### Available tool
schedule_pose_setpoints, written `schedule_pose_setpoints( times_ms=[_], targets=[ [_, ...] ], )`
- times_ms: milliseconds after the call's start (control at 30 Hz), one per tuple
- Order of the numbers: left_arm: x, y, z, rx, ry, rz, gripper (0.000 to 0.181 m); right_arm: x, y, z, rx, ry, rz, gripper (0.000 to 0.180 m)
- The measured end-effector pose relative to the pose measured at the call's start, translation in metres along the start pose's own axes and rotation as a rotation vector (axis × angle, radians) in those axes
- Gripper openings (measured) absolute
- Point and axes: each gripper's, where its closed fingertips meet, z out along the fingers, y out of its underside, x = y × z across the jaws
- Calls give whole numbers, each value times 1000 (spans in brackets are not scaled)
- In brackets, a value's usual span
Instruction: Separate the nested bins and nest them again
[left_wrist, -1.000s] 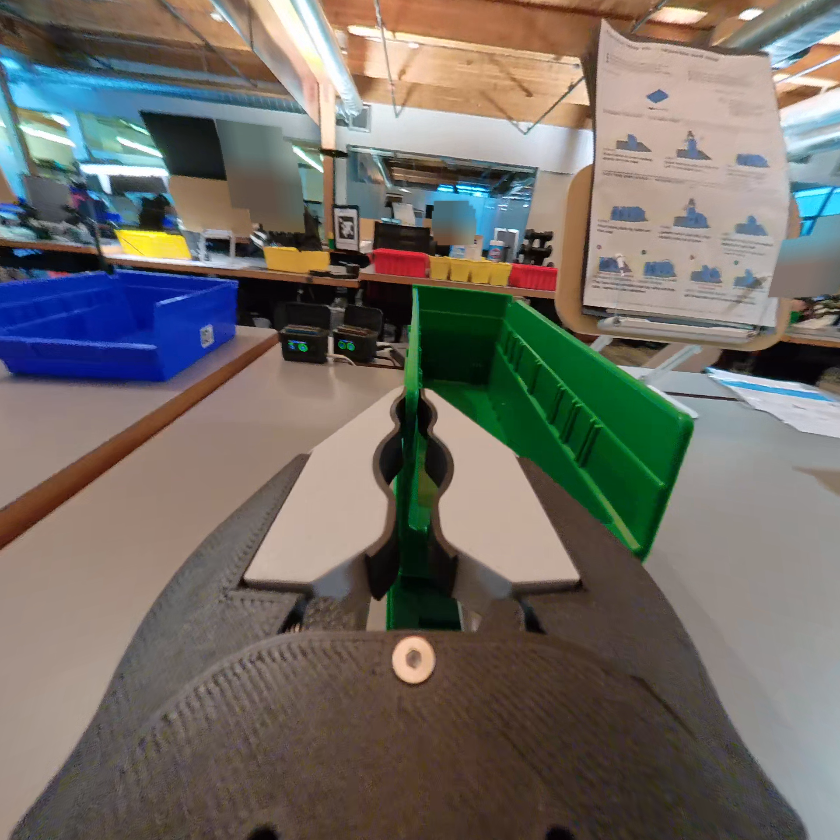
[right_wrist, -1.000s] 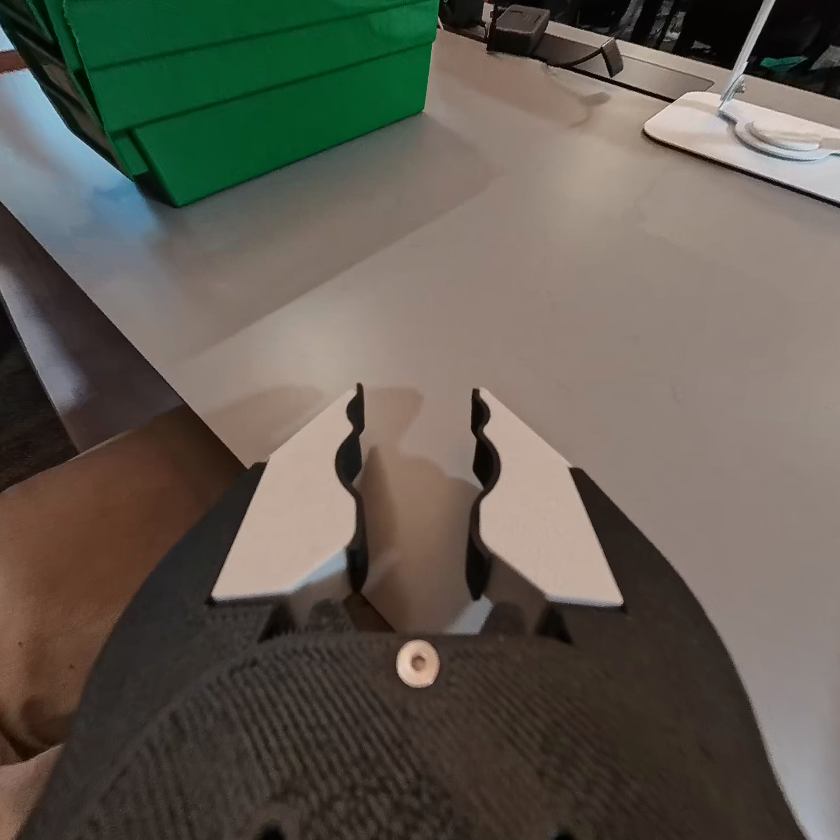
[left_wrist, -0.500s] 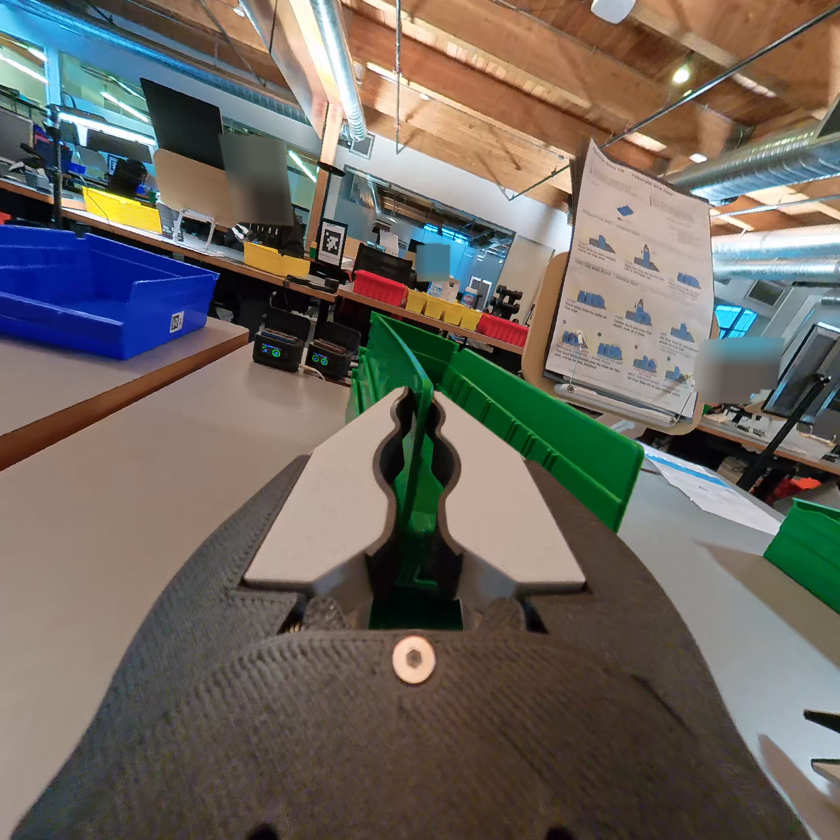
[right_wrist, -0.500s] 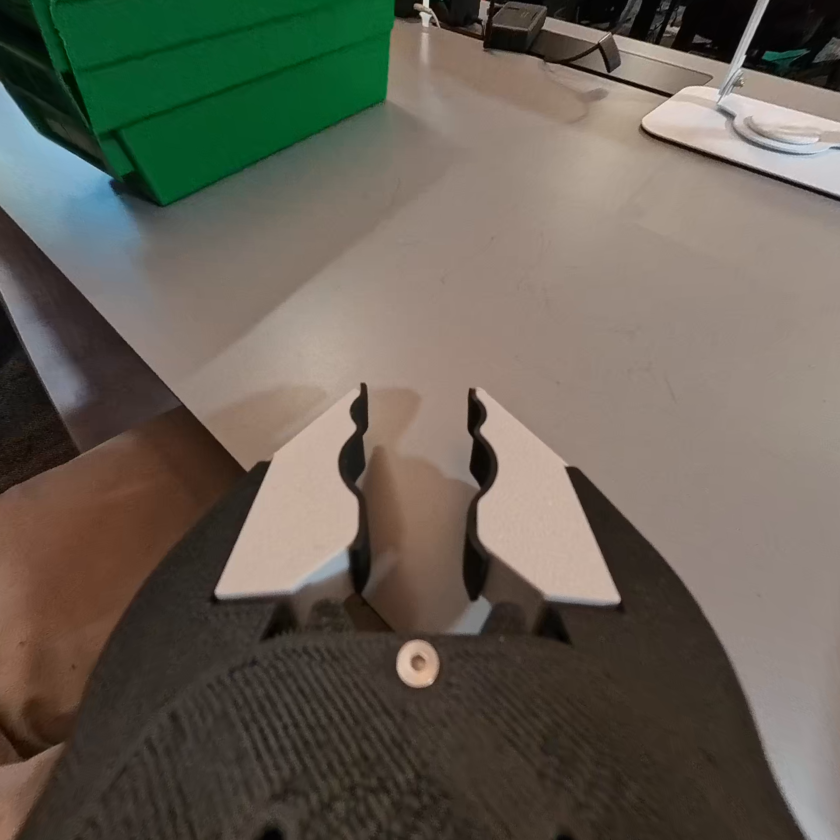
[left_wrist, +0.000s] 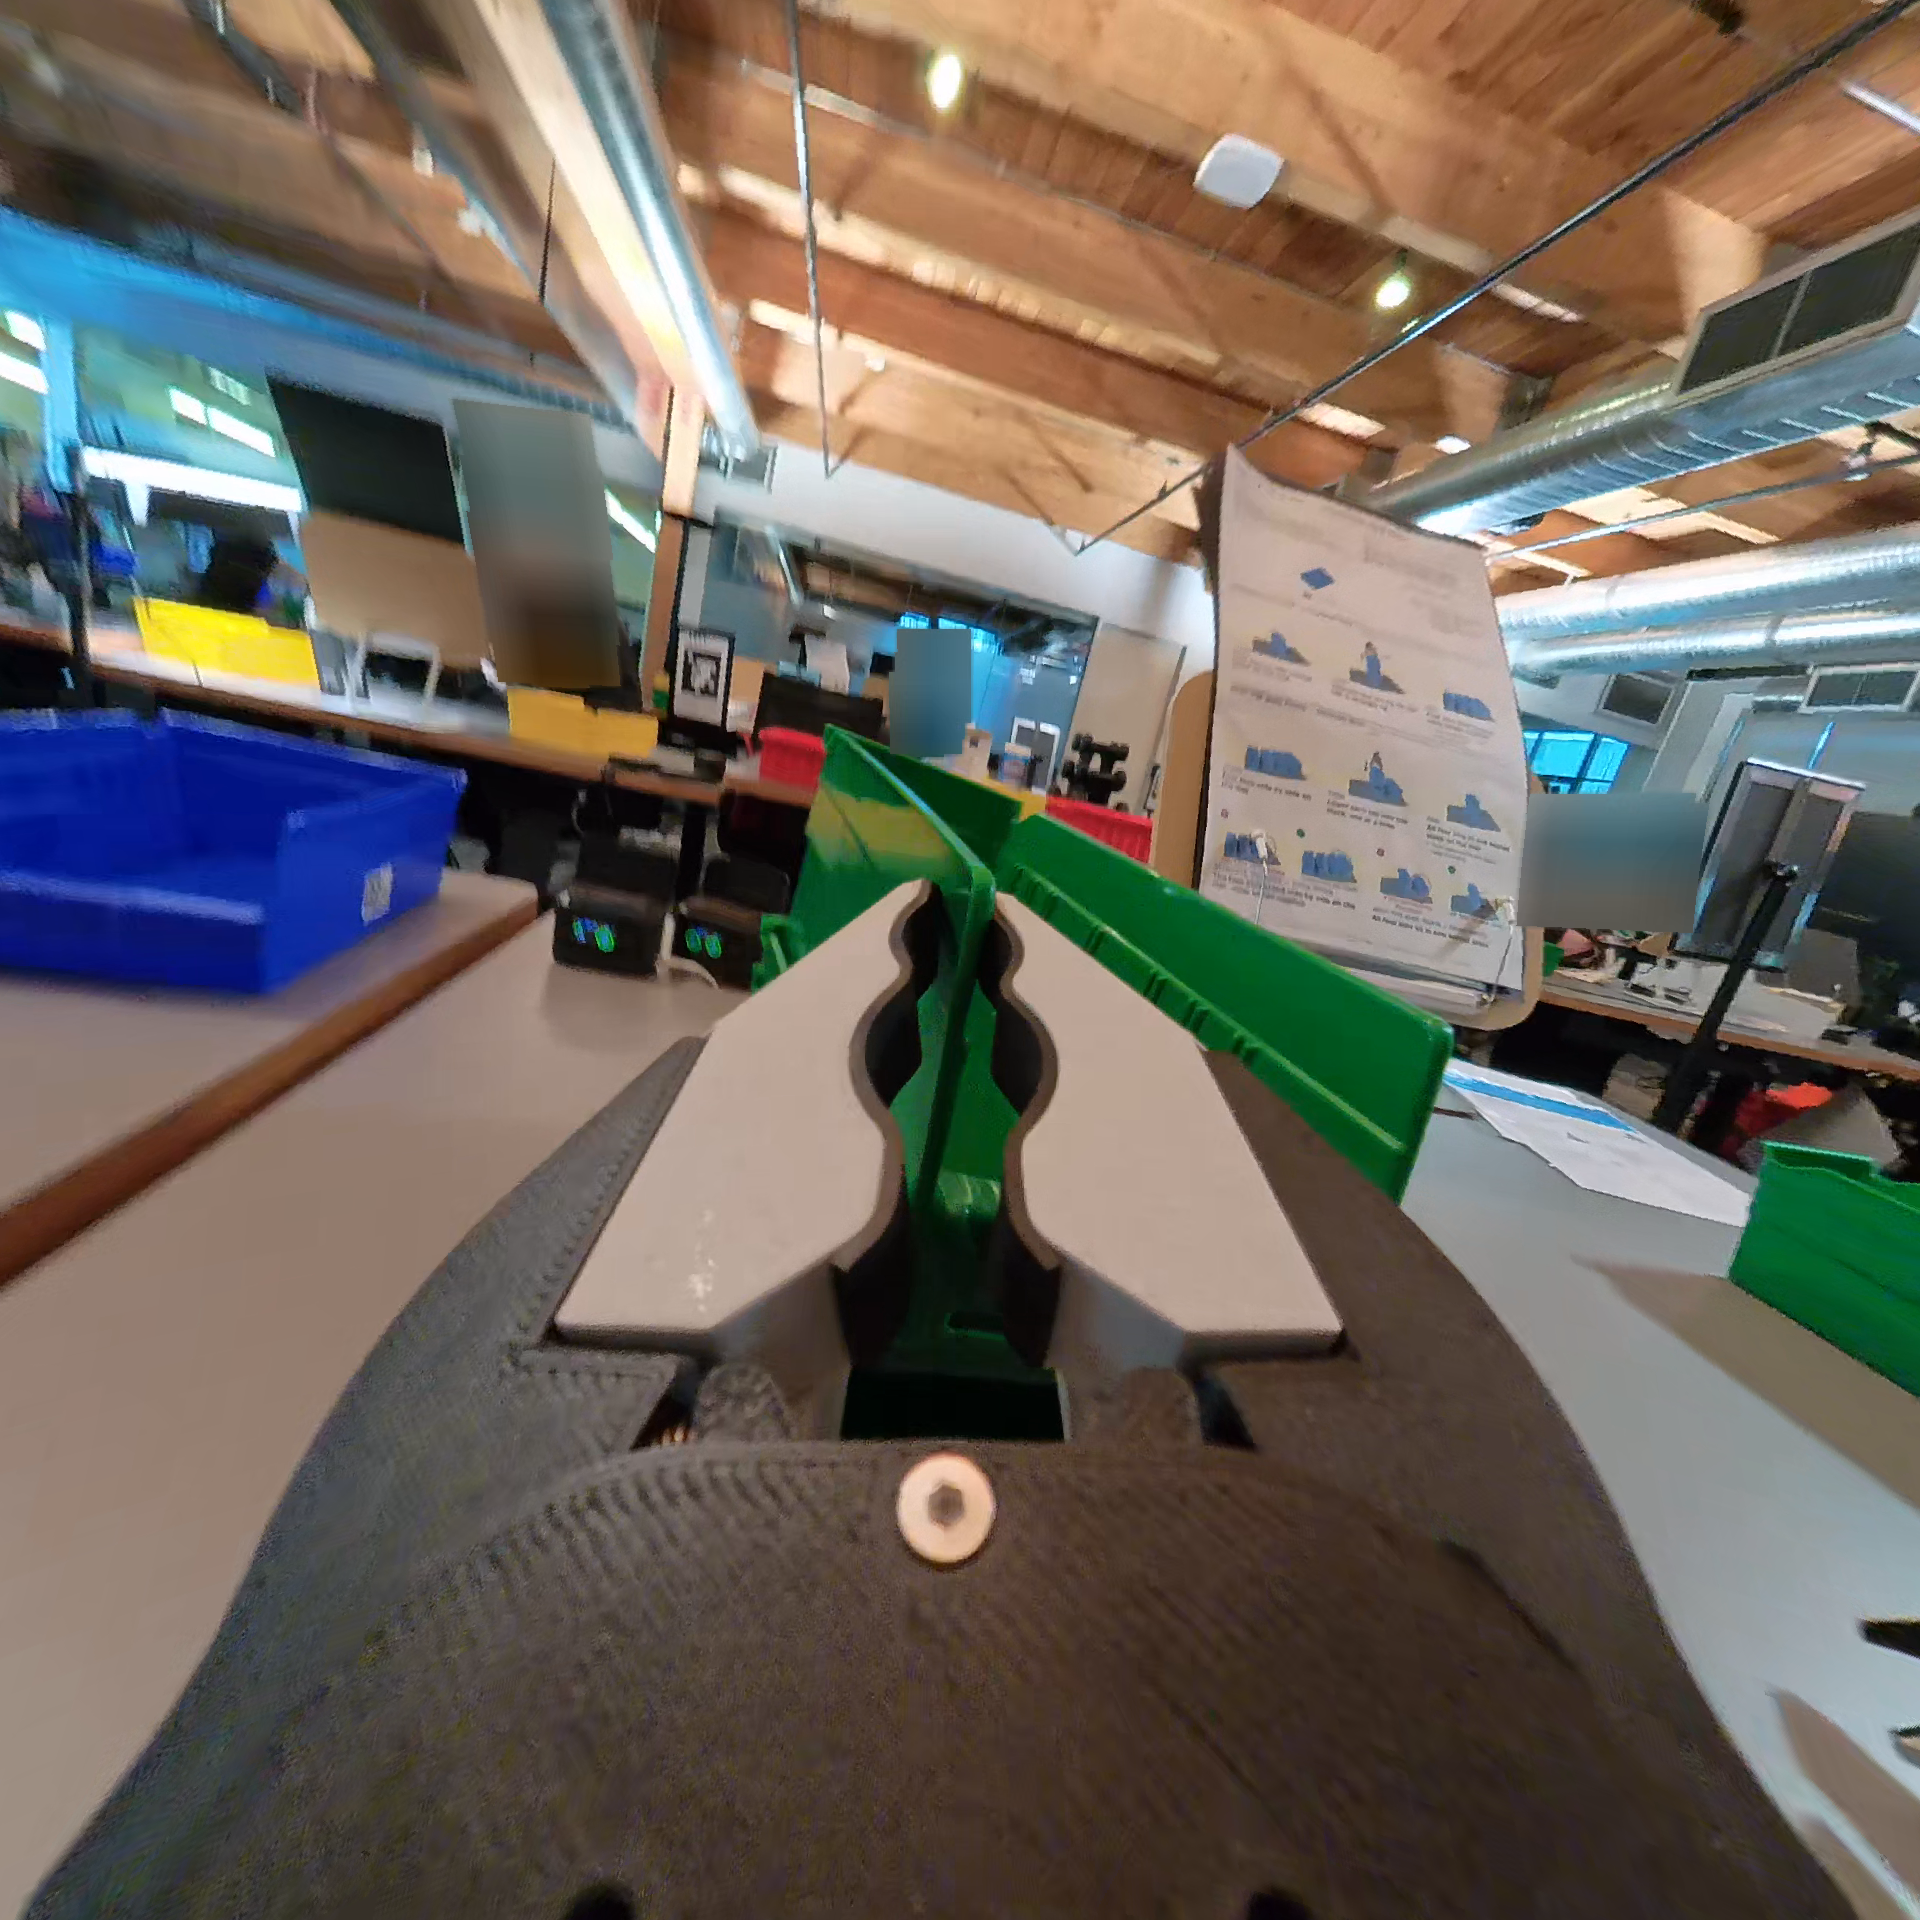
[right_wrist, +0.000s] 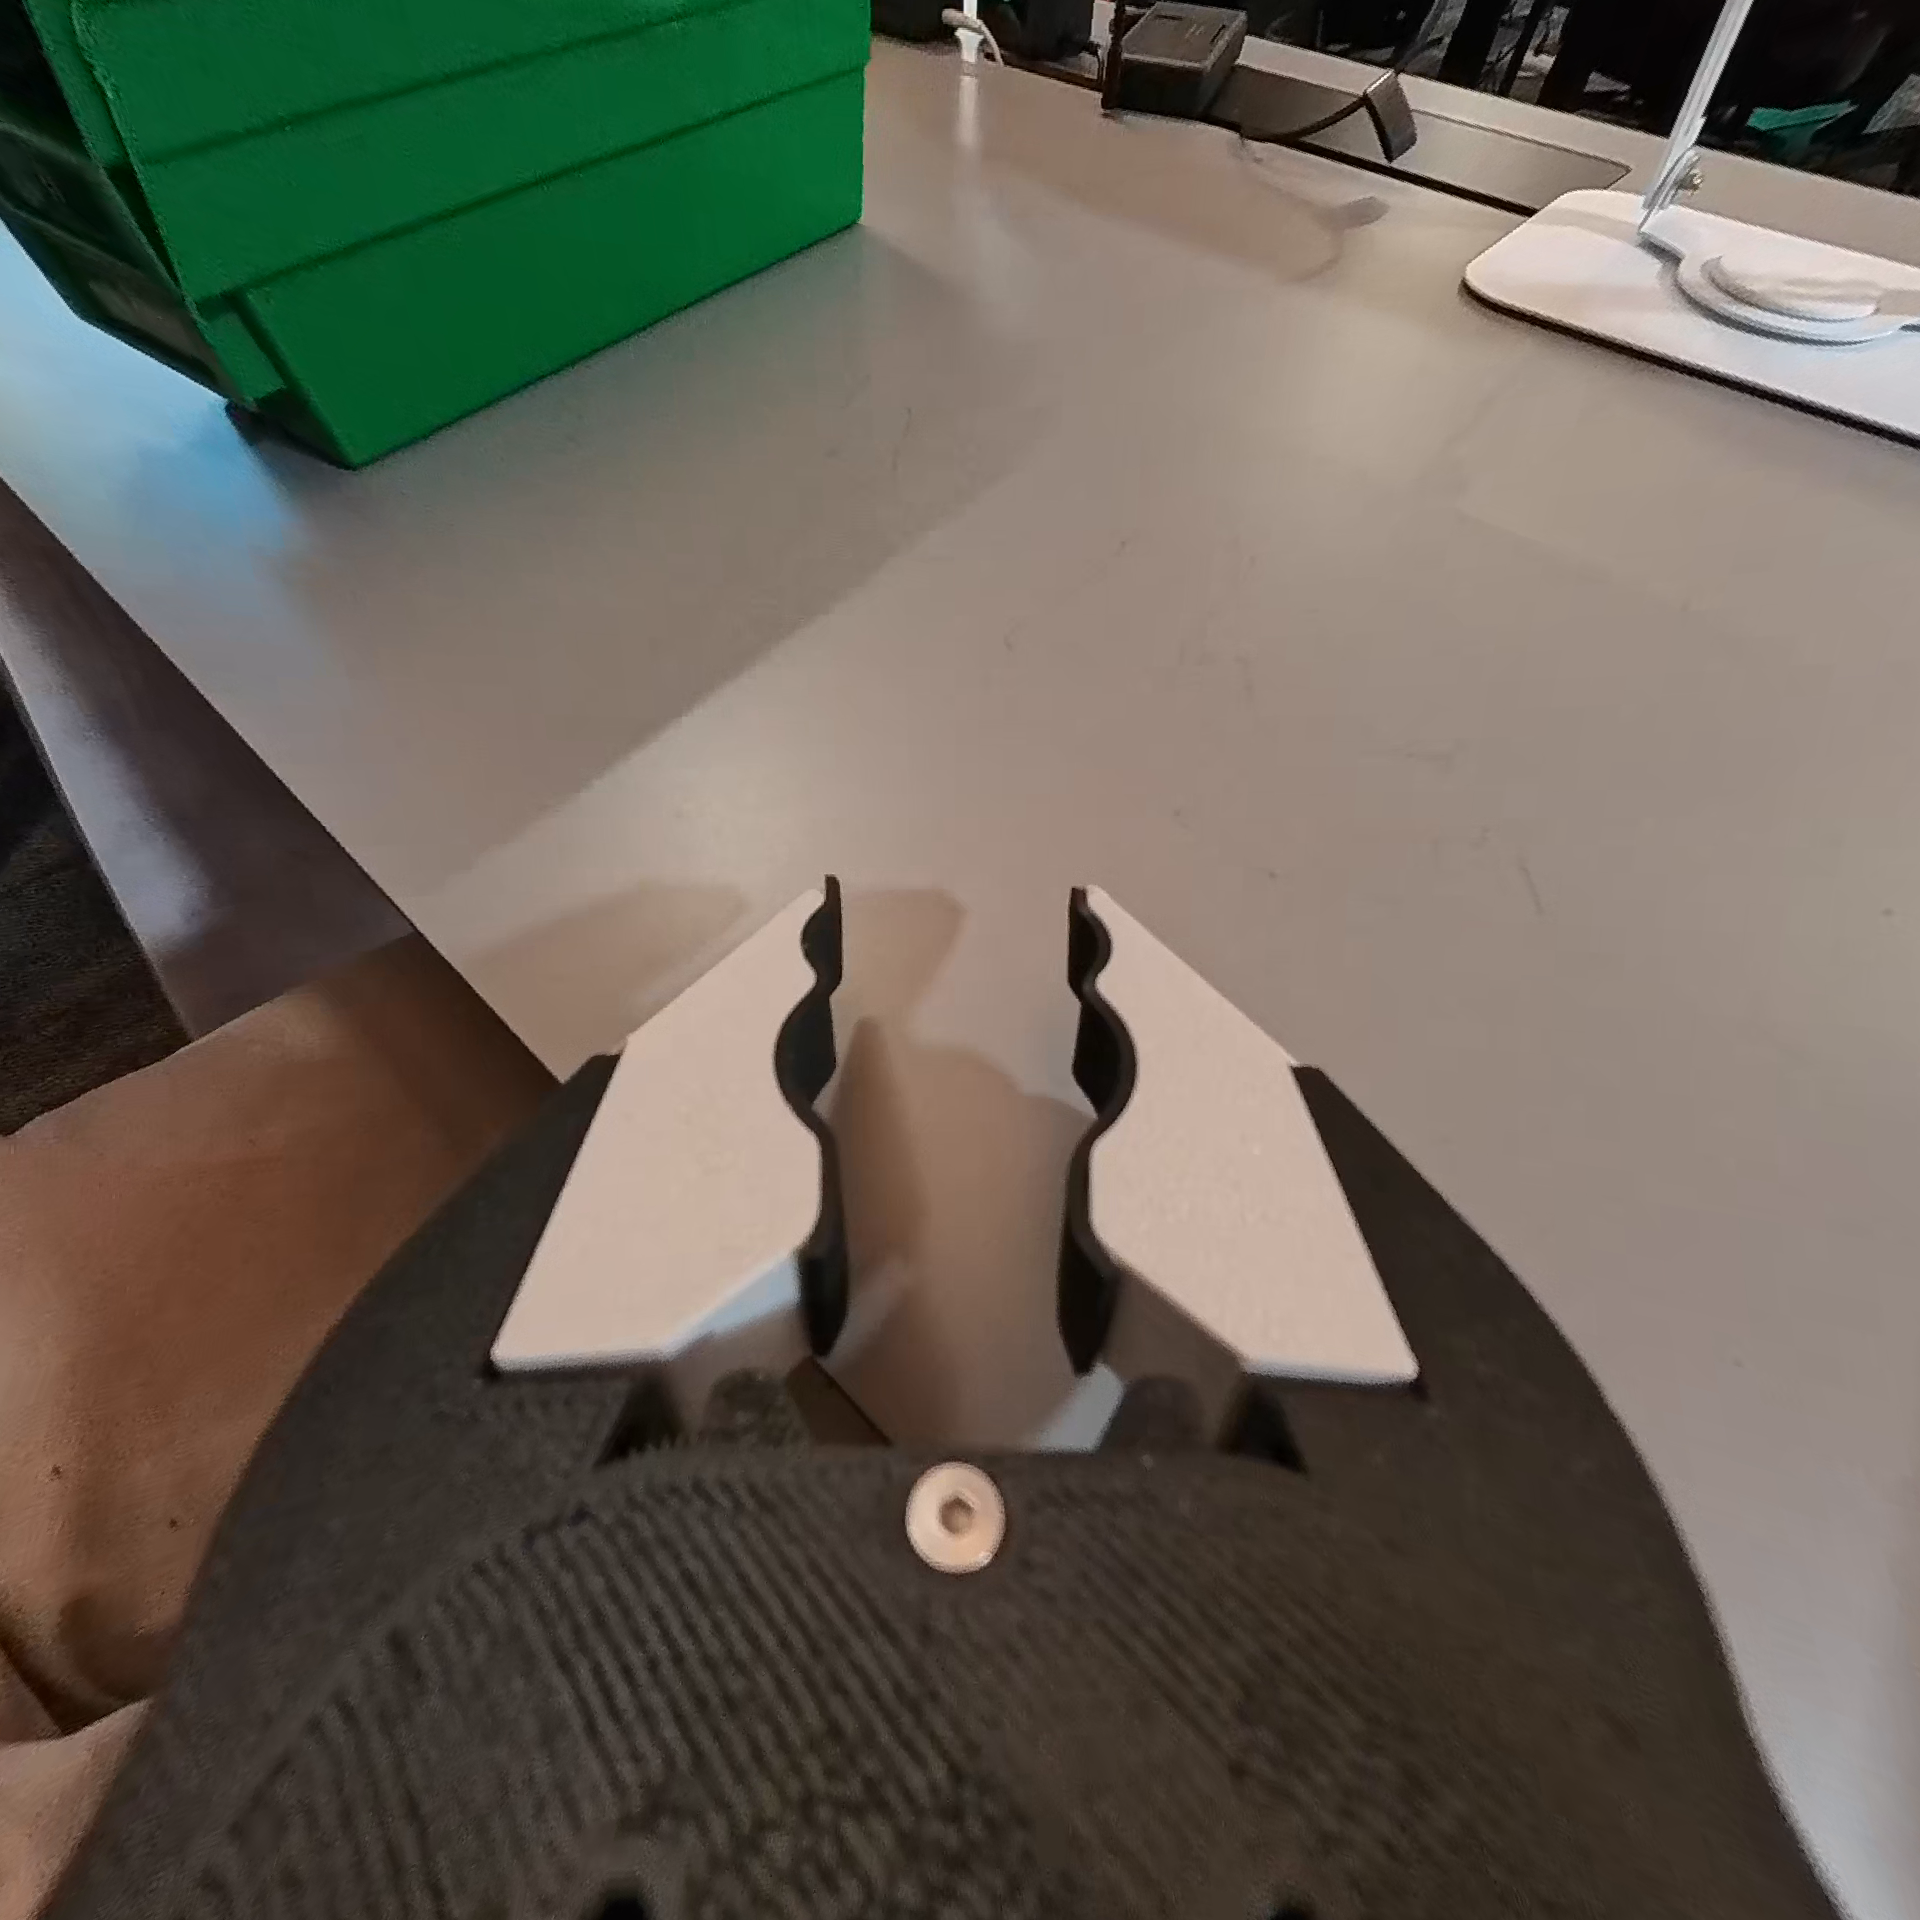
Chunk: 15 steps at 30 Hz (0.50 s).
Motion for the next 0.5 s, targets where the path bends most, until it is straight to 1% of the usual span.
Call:
schedule_pose_setpoints(
  times_ms=[133,233,300,400,433,500],
  targets=[
    [7,-37,-6,87,24,52,0,1,-3,0,14,6,4,42],
    [29,-51,-10,114,62,24,0,-4,-18,-5,87,-3,-7,44],
    [49,-51,-9,96,82,0,0,-15,-32,-12,143,-32,-10,50],
    [88,-41,-11,68,131,3,0,-41,-73,-36,347,-89,11,68],
    [101,-34,-12,52,143,12,0,-51,-88,-48,428,-118,43,67],
    [124,-17,-14,4,156,31,0,-79,-109,-66,529,-252,149,69]
  ],
)
